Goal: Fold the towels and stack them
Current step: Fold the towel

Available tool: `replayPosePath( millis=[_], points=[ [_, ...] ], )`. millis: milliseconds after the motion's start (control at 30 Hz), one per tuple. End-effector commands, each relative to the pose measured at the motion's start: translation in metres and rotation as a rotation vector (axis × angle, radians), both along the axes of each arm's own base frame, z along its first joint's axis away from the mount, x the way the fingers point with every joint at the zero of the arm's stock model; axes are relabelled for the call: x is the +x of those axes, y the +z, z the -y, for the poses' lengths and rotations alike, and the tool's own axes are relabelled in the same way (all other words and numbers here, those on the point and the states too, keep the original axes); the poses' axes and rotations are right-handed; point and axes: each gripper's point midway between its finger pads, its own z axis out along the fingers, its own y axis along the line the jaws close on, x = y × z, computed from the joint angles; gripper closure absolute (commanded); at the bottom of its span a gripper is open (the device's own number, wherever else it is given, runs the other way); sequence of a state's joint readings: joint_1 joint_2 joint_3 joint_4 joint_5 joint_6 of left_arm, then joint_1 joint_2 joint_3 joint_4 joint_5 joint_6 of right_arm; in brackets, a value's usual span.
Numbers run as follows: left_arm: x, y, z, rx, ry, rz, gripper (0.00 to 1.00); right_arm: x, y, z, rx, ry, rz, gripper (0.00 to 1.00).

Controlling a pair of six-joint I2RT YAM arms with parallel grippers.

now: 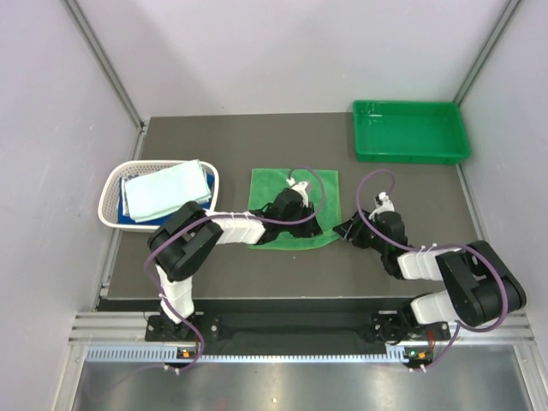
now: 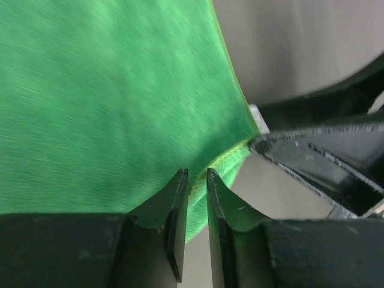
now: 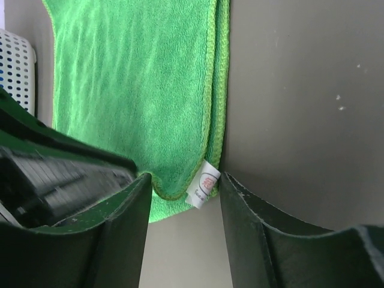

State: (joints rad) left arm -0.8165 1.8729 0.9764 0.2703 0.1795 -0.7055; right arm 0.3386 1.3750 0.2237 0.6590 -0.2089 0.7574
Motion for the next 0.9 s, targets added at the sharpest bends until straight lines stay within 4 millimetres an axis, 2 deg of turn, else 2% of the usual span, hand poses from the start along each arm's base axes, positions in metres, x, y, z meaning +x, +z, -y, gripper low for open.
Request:
replayPosePath(
  millis=[0,333,567,633,700,733,767,800,833,867],
  points=[
    [-0.008,0.019,0.031,-0.083,-0.061,0.035,0.77,-0.007,-0.004,0.002,-0.020,0.003,-0.014,0.51],
    [-0.042,0.020,0.048,-0.104,-0.138,0.005,0.79,-0.003,-0.001,-0.005,-0.007,0.025,-0.019,0.52],
    [-0.055,0.024,0.042,-0.111,-0.158,-0.007,0.80,-0.009,0.003,-0.002,-0.012,0.028,-0.017,0.53],
    [-0.058,0.033,0.040,-0.124,-0.166,0.005,0.80,-0.011,0.001,0.005,-0.052,0.011,-0.024,0.52],
    [-0.051,0.044,0.033,-0.105,-0.138,0.045,0.79,-0.008,0.004,0.016,-0.102,-0.031,-0.023,0.52],
    [-0.047,0.064,0.030,-0.120,-0.125,0.087,0.77,-0.006,0.005,0.020,-0.131,-0.038,-0.016,0.50],
    [-0.043,0.071,0.024,-0.088,-0.120,0.118,0.76,-0.002,0.010,0.023,-0.145,-0.046,-0.007,0.50],
    [-0.024,0.079,0.012,-0.052,-0.036,0.162,0.75,0.009,0.025,0.026,-0.156,-0.068,0.030,0.50],
    [-0.011,0.105,0.006,-0.059,0.016,0.214,0.74,0.012,0.026,0.030,-0.188,-0.069,0.028,0.48],
    [-0.001,0.104,-0.012,0.023,0.065,0.224,0.73,0.017,0.032,0.031,-0.203,-0.073,0.040,0.47]
  ],
)
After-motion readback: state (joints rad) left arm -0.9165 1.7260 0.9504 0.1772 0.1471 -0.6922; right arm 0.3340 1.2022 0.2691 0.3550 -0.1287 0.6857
